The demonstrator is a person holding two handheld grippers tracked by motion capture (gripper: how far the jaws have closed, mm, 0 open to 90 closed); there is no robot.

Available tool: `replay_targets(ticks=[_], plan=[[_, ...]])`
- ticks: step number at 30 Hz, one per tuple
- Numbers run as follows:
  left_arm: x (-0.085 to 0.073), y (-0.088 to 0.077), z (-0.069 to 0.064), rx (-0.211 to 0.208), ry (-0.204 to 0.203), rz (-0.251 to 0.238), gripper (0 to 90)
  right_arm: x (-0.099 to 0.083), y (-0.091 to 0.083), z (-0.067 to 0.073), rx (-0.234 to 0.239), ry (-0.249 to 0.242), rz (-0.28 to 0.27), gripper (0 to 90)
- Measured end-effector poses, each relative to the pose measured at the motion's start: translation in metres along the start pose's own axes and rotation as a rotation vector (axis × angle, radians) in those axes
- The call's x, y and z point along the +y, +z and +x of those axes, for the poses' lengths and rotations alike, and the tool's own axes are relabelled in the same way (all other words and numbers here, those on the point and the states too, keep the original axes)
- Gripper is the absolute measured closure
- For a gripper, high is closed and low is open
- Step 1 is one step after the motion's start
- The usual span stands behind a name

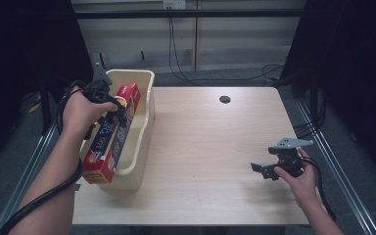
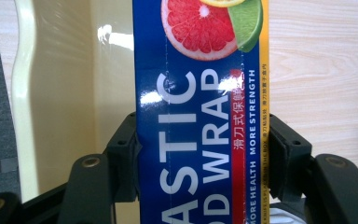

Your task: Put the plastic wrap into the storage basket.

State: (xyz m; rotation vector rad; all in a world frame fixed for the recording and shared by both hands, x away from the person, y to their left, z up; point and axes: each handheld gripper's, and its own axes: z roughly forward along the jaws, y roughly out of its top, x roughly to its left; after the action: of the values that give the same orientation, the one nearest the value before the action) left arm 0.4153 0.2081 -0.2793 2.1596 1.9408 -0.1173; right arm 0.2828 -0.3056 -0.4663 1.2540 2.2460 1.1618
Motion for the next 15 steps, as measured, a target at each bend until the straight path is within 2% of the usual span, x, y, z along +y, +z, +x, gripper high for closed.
replay_targets(ticks=[4,9,15], plan=[[0.000,0.004,0.001,0.004,0.005,0.003,40.6,0.000,0.000,0.000,-0.002,0.001,0.000,0.2],[0.000,0.008,0.001,0.006,-0.007,0.009,40.6,0.000,0.000,0.000,0.002,-0.001,0.001,0.2],[0.000,0.016,0.002,0.000,0.003,0.020,40.6,0.000,0.000,0.000,-0.001,-0.001,-0.002,0.2]])
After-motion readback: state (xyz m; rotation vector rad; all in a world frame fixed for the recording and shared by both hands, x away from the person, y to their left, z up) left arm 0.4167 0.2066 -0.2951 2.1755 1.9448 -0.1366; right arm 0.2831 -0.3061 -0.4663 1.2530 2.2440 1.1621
